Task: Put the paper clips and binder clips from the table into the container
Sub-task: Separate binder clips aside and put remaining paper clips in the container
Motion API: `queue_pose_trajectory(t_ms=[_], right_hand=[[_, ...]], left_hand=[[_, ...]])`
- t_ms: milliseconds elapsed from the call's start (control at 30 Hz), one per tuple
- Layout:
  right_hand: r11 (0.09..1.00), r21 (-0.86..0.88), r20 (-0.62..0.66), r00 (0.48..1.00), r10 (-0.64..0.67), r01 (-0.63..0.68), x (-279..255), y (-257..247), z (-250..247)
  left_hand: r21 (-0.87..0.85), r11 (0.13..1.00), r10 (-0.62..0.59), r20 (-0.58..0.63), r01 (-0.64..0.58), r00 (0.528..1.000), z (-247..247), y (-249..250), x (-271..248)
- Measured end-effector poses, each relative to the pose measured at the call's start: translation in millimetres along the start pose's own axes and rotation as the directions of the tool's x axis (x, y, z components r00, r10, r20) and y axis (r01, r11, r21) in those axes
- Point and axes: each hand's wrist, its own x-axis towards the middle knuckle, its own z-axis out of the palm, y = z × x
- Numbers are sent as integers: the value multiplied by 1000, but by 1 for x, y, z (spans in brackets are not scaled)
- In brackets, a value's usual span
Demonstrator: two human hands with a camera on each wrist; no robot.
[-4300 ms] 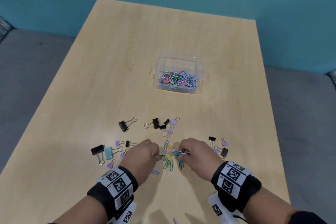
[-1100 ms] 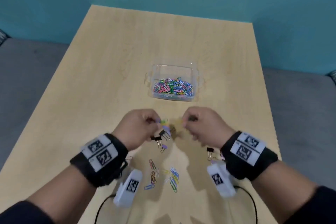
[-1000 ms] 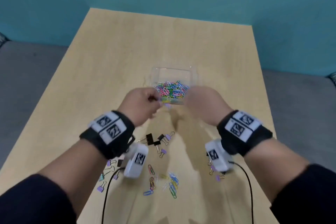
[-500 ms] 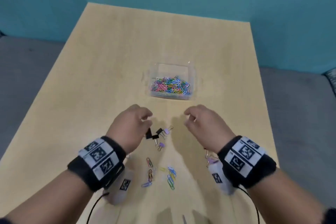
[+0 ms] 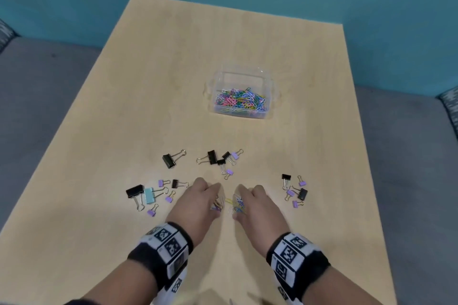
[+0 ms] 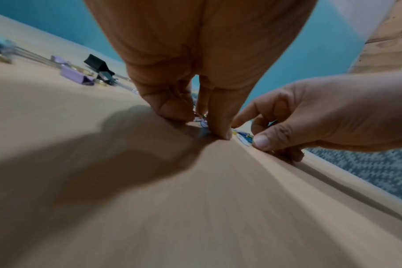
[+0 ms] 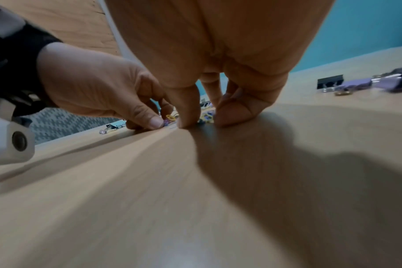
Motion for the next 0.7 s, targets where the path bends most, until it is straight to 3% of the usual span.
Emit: queue_pose_trajectory(t_ms=[267,567,700], right_hand=[[994,-58,-37,995,-95,93,13,-10,-2],[984,-128,13,992,-125,126,20,-6,-9],[994,-82,79,994,-72,78,25,3,-21]], left_hand=[[87,994,78,-76,-72,994,2,6,14],[238,967,111,-49,-96,993,-3,6,15],[209,977,44,-20,-39,999,-8,1,17]])
